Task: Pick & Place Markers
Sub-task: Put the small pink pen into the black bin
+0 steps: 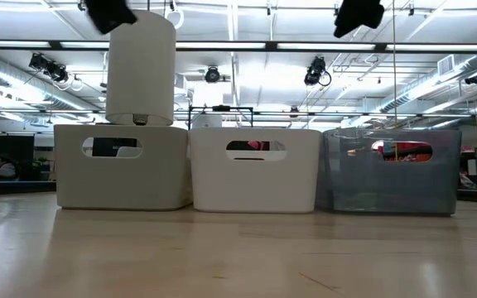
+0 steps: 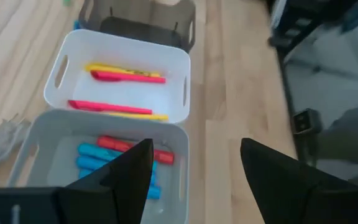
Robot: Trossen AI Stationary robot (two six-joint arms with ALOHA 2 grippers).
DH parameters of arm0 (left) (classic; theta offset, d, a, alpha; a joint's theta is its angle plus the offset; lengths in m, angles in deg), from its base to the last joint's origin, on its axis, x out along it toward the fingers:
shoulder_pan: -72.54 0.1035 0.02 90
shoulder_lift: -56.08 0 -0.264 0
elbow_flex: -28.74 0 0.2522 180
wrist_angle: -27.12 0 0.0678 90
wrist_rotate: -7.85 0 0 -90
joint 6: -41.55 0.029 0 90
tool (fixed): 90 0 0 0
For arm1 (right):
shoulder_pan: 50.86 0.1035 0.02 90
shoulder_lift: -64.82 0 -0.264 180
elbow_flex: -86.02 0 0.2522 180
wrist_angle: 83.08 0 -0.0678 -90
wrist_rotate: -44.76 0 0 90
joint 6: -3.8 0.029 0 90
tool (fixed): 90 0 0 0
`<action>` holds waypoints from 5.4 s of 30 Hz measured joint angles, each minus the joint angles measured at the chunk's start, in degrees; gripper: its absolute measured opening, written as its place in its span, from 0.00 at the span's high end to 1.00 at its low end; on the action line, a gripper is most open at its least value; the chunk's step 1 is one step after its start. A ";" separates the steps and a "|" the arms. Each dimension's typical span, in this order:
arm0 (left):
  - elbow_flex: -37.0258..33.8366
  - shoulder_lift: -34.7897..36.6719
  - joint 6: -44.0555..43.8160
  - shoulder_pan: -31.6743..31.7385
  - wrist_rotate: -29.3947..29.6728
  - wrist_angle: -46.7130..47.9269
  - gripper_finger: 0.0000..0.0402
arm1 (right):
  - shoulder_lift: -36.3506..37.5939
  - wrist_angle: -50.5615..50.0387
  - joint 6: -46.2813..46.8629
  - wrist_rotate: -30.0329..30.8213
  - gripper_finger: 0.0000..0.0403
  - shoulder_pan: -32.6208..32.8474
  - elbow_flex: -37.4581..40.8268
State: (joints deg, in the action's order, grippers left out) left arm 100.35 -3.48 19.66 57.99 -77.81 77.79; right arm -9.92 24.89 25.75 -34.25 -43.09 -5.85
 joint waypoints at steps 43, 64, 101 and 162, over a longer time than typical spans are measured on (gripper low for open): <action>-56.04 58.07 20.11 0.17 0.47 -40.21 0.38 | -2.14 8.00 1.39 -0.02 0.71 -7.07 0.07; -57.29 57.69 17.28 0.26 -2.70 -37.95 0.38 | -2.12 4.14 1.69 -0.10 0.71 -7.51 0.07; -57.42 57.72 4.46 0.26 -2.66 -40.42 0.38 | -2.10 -20.01 28.23 2.30 0.51 -42.28 0.04; -57.42 57.70 4.46 0.28 -2.68 -40.45 0.38 | -16.39 14.12 50.35 -7.49 0.91 -43.26 34.56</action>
State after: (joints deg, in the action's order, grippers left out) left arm 42.93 54.21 24.12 58.27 -80.50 37.35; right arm -26.31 39.01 76.10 -41.75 -86.35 28.71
